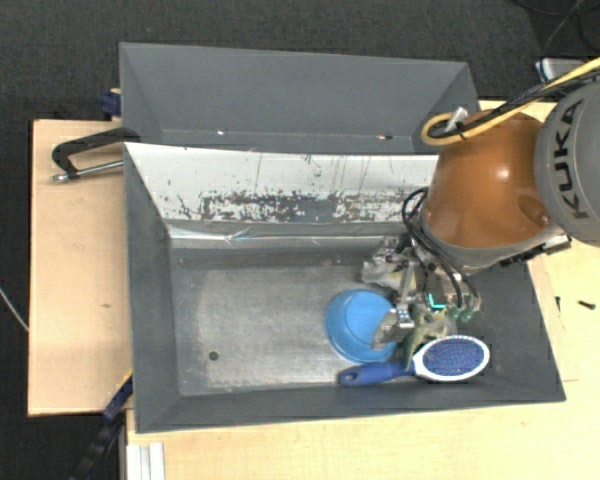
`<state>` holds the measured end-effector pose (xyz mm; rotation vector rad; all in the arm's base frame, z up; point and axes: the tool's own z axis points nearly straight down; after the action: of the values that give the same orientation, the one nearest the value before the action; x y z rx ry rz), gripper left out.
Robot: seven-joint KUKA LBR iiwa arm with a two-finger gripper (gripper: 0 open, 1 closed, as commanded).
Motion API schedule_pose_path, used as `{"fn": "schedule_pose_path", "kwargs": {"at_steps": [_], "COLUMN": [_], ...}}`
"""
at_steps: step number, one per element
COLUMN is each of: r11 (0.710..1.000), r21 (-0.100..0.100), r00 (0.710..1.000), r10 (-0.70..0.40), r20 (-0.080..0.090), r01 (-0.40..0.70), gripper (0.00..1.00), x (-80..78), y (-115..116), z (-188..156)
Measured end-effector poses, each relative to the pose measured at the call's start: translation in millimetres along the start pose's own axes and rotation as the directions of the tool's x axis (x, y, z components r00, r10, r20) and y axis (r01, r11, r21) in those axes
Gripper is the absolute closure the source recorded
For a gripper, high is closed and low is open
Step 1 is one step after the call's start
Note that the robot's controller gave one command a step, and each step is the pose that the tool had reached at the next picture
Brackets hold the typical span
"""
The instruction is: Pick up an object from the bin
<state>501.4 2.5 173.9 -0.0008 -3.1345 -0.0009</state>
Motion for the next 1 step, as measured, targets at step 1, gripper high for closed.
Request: {"fn": "schedule_pose_path", "kwargs": {"at_steps": [1], "r11": [0.979], "r21": [-0.006], "r00": [0.979], "r10": [0.203], "r20": [0.003], "r01": [-0.203], "gripper": [0.00], "x": [-64.9], "y": [-43.0], "z": [75.5]}}
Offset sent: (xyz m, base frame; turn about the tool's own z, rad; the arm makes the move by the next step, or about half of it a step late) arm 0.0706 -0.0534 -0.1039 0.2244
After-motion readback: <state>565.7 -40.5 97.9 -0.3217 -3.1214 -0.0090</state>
